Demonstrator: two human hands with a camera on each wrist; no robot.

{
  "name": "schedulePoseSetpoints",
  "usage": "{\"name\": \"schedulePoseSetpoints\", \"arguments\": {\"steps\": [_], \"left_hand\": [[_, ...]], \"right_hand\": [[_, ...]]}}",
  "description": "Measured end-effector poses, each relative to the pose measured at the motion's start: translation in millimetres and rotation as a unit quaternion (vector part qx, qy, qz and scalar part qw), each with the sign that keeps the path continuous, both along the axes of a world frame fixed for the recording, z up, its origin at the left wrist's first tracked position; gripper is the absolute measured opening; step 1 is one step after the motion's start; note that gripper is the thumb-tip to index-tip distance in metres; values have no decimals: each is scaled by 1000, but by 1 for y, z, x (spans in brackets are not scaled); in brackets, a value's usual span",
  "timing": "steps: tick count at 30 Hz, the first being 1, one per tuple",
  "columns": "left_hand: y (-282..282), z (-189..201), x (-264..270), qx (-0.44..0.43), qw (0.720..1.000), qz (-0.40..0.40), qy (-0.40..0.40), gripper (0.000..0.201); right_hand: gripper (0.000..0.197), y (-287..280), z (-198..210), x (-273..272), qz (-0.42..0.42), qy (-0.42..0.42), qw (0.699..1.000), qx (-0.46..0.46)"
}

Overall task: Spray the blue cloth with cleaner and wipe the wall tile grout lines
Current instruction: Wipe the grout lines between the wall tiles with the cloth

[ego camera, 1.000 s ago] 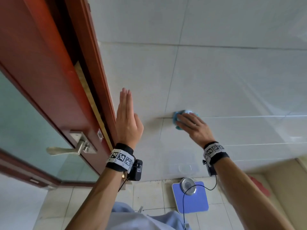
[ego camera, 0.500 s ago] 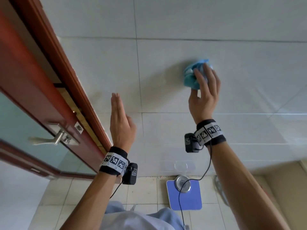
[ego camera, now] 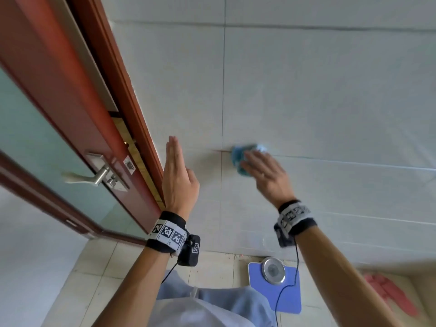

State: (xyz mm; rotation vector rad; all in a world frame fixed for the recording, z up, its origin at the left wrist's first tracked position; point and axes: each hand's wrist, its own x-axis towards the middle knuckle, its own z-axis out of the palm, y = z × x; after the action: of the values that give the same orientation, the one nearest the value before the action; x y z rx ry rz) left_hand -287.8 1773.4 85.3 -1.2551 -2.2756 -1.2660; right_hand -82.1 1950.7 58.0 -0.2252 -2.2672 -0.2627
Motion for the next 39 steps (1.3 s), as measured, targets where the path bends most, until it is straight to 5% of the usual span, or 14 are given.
{"name": "schedulePoseSetpoints", "arguments": {"steps": [5,9,11,15,19,22,25,32,35,39], "left_hand": [[9,-19,1,-9,1000,12,-24,85],[12,-33,-7,-20,997,38,-71,80],[14,-40,-13,-16,996,33,-78,79],[17,-52,-22,8,998,31,-62,81],[16,-62,-25,38,999,1,-35,82],[13,-74,-31,51,999,-9,-11,79],[11,-84,-39,33,999,-8,-13,80],[11,-90,-55,-21,998,3,-60,76],[13,-93,-57,-35,997,6,-69,76],[18,-98,-57,-51,996,15,-65,76]], "right_hand": [[31,26,112,-3,-74,218,972,50],[28,22,122,-27,-101,330,938,36],[30,12,91,-46,-83,295,951,33],[43,-7,-18,-83,16,77,994,70],[30,-15,-133,-100,87,-80,989,90],[16,-19,-175,-103,113,-145,973,141],[22,-22,-154,-108,131,-114,977,125],[38,-15,6,-101,10,145,987,68],[37,-6,5,-91,-8,138,985,105],[38,-8,-66,-81,19,33,996,76]]}}
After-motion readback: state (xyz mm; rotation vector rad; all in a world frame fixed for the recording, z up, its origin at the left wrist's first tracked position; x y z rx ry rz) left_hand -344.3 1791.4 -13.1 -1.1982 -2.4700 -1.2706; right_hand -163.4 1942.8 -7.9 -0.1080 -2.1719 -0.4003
